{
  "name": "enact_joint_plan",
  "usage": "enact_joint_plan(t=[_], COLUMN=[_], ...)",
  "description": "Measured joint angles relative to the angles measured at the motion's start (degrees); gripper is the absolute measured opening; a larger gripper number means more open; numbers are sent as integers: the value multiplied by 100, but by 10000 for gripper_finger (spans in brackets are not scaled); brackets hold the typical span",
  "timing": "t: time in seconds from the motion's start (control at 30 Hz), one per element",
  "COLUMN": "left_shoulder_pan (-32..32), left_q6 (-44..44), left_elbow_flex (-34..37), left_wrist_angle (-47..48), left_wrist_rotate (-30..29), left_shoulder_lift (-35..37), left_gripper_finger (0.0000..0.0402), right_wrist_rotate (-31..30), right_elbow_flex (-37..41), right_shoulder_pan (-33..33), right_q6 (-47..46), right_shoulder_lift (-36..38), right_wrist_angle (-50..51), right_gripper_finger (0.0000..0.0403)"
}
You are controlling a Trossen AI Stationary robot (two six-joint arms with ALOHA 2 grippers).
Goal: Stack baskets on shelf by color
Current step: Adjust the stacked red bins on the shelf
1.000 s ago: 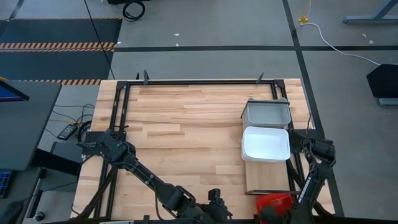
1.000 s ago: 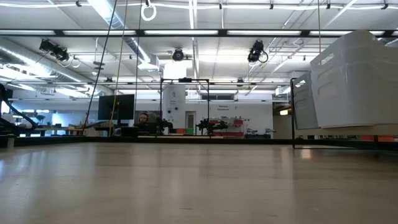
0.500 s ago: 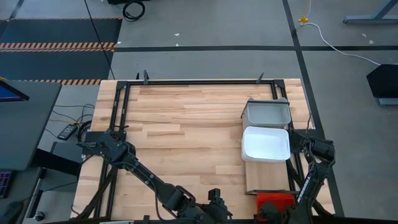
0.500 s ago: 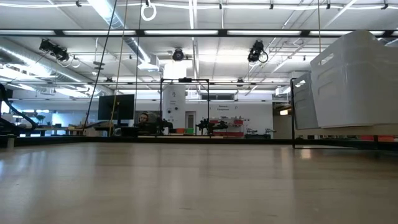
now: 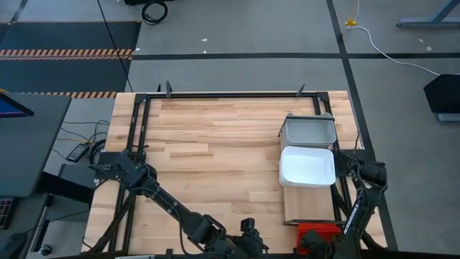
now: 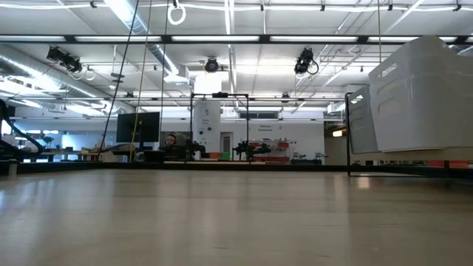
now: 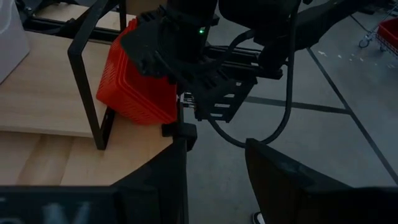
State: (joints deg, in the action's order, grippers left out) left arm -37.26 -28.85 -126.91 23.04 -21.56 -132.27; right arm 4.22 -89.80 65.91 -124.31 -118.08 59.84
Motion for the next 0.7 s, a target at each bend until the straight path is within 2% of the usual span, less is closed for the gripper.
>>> enact_joint_plan(t=[0.3, 0.57, 0.7], left_shoulder_pan=[0, 0, 0], left_q6=[-5, -1, 1], left_elbow_flex=[0, 0, 0], left_wrist_angle=[-2, -2, -4], left_wrist_rotate=[0, 0, 0], left_shoulder_lift=[0, 0, 0], left_gripper_finger=[172, 172, 172], right_wrist_rotate=[-21, -39, -35], right_elbow_flex=[0, 0, -183], right_shoulder_pan=[1, 0, 0], right_q6=[224, 1567, 2349], right_shoulder_lift=[0, 2, 8], right_wrist_angle=[73, -1177, -1228], right_gripper_finger=[81, 88, 105])
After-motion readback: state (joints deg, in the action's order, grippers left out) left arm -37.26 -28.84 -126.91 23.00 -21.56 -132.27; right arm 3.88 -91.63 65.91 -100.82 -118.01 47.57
